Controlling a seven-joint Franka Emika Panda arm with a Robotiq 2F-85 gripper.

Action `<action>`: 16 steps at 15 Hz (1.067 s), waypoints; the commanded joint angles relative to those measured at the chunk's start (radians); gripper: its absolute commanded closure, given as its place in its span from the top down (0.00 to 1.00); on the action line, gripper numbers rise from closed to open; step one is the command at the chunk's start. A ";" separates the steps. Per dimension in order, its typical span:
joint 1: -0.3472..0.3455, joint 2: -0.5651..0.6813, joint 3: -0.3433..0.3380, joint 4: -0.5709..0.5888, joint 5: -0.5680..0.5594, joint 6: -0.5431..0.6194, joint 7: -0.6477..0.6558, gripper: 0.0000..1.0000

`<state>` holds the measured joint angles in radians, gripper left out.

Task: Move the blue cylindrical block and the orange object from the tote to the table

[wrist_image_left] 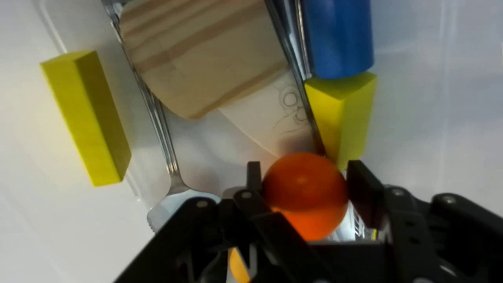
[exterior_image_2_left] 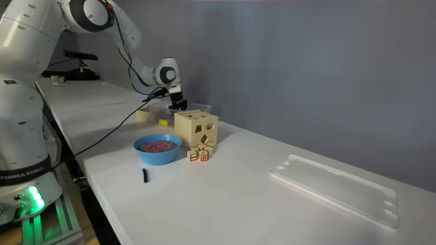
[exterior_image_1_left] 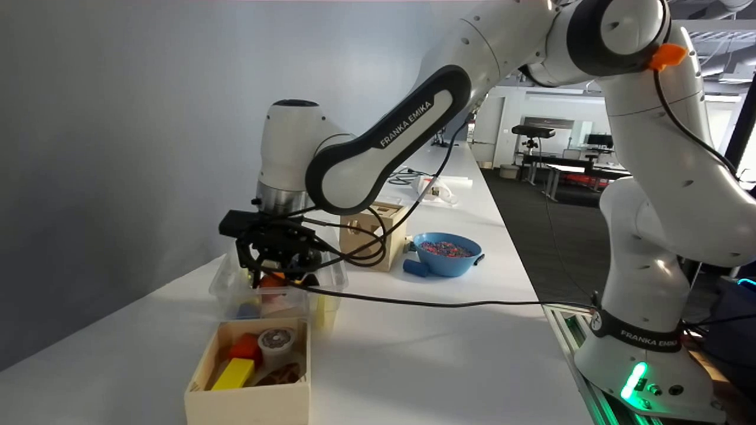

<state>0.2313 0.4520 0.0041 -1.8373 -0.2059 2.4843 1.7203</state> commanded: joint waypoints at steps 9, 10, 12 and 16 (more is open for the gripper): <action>0.016 -0.379 -0.083 -0.330 -0.181 0.056 0.196 0.31; 0.004 -0.421 -0.082 -0.365 -0.220 0.039 0.233 0.31; -0.025 -0.503 -0.062 -0.439 -0.307 -0.010 0.282 0.31; -0.086 -0.620 0.011 -0.554 -0.288 -0.046 0.235 0.31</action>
<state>0.1880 -0.0505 -0.0445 -2.2806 -0.4977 2.4819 1.9679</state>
